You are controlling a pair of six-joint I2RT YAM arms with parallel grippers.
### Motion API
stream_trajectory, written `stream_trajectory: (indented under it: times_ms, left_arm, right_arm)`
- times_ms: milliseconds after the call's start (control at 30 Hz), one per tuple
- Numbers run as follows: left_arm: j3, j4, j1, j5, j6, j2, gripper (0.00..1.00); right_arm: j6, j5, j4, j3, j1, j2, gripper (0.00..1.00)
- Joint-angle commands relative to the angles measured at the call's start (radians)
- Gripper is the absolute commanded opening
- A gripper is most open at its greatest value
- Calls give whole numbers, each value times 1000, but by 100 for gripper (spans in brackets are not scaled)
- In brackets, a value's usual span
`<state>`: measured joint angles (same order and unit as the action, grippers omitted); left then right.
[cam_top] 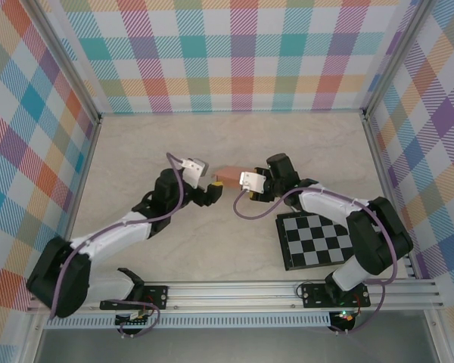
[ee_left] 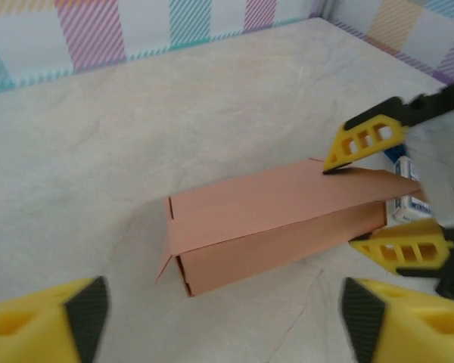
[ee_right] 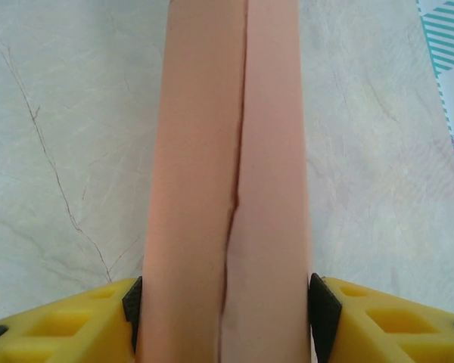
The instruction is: Fold the paper box
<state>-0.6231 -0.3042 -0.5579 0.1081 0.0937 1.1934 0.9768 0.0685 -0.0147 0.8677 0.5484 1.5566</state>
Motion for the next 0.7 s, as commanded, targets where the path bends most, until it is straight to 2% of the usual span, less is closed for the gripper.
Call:
stream_trajectory:
  times_ms: [0, 100, 167, 367, 533, 600, 667]
  left_arm:
    - [32, 113, 27, 121, 187, -167, 100]
    - [46, 195, 59, 131, 314, -275, 100]
    - [40, 251, 77, 182, 419, -289, 100]
    - [-63, 424, 81, 315, 733, -169, 100]
    - [-188, 556, 81, 303, 955, -49, 97]
    - [-218, 620, 85, 306, 1016, -27, 95]
    - [-214, 628, 110, 345, 1019, -40, 93]
  right_arm:
    - [-22, 117, 88, 41, -15, -32, 56]
    - [-30, 175, 162, 68, -32, -30, 51]
    - [-35, 203, 196, 82, -39, -26, 50]
    - [-28, 310, 345, 163, -56, -13, 49]
    - [-25, 442, 505, 245, -67, 5, 47]
    - [-13, 474, 559, 264, -73, 15, 45]
    - [-3, 509, 597, 276, -79, 24, 45]
